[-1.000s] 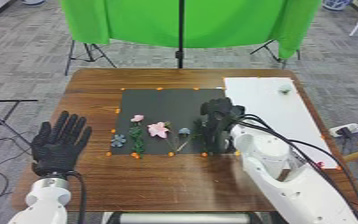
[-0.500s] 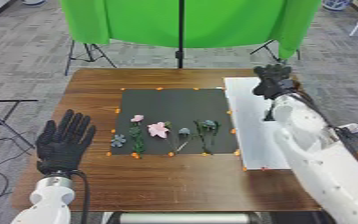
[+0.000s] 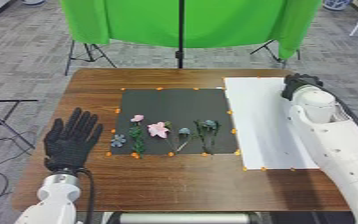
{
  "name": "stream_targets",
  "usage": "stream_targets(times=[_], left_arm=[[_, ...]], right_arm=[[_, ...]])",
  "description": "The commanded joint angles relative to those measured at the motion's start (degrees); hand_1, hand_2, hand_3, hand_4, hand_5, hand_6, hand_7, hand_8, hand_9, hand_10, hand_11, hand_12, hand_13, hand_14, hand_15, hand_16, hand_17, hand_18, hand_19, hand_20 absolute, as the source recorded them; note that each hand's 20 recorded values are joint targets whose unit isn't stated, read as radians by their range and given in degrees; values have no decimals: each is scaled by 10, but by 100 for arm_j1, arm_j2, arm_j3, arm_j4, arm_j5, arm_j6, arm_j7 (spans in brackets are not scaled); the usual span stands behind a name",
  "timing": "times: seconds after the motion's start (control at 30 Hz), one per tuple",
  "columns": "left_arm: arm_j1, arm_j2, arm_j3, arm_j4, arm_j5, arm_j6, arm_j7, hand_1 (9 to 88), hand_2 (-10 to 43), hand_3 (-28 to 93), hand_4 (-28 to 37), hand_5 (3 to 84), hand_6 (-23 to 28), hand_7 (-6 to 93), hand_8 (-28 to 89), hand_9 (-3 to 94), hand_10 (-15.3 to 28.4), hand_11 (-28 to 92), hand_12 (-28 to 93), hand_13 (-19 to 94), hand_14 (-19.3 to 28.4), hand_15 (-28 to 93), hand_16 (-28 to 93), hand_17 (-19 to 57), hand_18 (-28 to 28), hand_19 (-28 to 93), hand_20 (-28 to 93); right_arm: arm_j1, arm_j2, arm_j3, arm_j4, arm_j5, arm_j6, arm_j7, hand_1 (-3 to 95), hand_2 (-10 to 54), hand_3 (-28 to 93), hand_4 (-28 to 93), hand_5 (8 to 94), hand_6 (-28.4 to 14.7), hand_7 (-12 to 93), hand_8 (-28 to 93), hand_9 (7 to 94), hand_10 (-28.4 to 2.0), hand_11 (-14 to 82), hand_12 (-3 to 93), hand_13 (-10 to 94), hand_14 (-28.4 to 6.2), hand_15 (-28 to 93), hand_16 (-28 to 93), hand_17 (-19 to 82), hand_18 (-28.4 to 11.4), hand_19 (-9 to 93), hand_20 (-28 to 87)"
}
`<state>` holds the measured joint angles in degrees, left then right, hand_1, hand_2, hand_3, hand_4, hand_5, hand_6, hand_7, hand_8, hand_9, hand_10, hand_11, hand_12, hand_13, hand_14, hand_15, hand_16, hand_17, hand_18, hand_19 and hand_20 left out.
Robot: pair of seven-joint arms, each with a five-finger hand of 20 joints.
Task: Arrange flowers
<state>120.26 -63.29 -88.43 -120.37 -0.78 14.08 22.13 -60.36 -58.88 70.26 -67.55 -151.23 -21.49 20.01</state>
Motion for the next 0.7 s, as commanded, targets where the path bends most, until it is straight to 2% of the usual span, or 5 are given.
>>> stream_targets(times=[0.03,0.23,0.37,0.57,0.7], left_arm=[[28,-26,58,21,-15,-76,-32,295,156,763,-283,458,98,136,-112,402,157,231,83,296,159,375,-93,-86,137,362,104],[38,-34,71,-12,-81,53,-17,293,158,765,-283,460,98,136,-112,402,157,232,84,297,159,376,-94,-86,137,362,105],[66,-40,55,-21,-114,46,-3,296,156,766,-283,462,99,137,-112,404,158,234,84,297,159,377,-94,-85,137,362,105],[114,-39,-27,-29,3,62,48,296,156,766,-283,462,99,137,-113,404,158,234,83,297,160,379,-94,-86,137,364,105],[193,-19,-64,-48,-42,-80,63,295,157,766,-283,462,99,138,-112,404,158,235,84,298,161,380,-95,-86,137,364,105]], right_arm=[[65,-118,168,16,47,-699,-442,507,-95,873,-283,336,-12,179,-160,309,-113,101,85,351,-130,149,150,212,-191,517,162],[-207,-48,162,-93,212,-108,-397,544,-95,783,-283,538,6,187,-157,587,-112,163,138,583,-79,320,223,267,-197,703,258],[-420,76,120,-328,252,154,-476,601,-95,686,-283,707,18,241,-70,813,-89,101,350,699,-47,395,381,300,-204,795,327],[-820,518,-6,-1306,685,308,-675,605,-95,695,-283,737,19,282,-50,841,-90,120,393,710,-53,423,399,305,-208,805,341],[-1256,903,32,-2382,1004,351,-848,603,-95,699,-283,741,17,296,-53,845,-91,126,404,709,-58,432,399,305,-209,805,344]])
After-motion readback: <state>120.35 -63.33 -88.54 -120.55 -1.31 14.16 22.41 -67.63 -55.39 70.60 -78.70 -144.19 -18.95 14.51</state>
